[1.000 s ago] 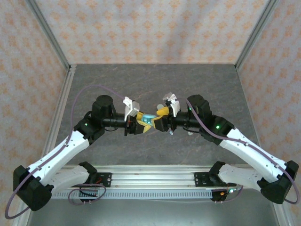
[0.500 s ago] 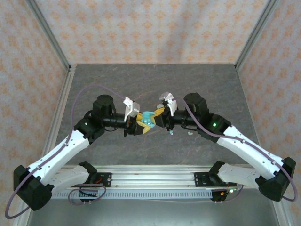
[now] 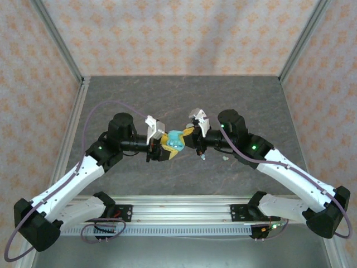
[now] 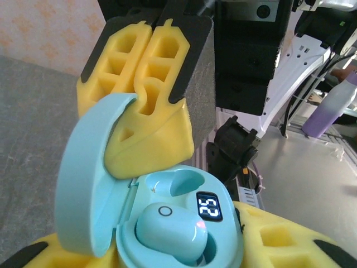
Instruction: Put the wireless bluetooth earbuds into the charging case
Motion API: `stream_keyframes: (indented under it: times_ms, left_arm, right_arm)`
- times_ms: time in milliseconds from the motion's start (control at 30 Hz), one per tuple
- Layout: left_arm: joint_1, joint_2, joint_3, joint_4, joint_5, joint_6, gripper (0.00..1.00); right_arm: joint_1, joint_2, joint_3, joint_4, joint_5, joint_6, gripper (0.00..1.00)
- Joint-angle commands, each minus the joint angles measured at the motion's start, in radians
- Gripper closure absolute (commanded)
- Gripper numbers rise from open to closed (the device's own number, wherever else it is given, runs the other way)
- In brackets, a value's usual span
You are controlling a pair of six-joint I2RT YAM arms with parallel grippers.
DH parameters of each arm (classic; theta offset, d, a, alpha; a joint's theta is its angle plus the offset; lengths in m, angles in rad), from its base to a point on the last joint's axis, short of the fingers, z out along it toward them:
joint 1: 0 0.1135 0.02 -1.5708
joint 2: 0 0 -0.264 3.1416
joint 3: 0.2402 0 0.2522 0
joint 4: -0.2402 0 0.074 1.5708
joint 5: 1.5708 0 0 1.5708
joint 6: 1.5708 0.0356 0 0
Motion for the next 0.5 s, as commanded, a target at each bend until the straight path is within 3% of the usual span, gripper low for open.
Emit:
stream_keyframes:
  times_ms: [0,67,133,467]
  left_arm:
    - [0.0,-0.039,-0.033,0.065,-0.088,-0.027,0.41]
    - [0.0,-0.06,-0.059,0.102,-0.121,-0.048,0.27]
    - [0.001,-0.078,-0.076,0.12,-0.134,-0.059,0.22]
    - [-0.002,-0.068,-0.081,0.176,-0.103,-0.127,0.2]
  right_arm:
    - [0.007,-0.027,0.033,0.028,-0.002,-0.03,1.0]
    - [0.008,-0.023,0.038,0.011,0.009,-0.039,1.0]
    - [0.01,-0.023,0.038,-0.003,0.022,-0.049,1.0]
    - [0.031,-0.024,0.046,-0.049,0.09,-0.093,1.0]
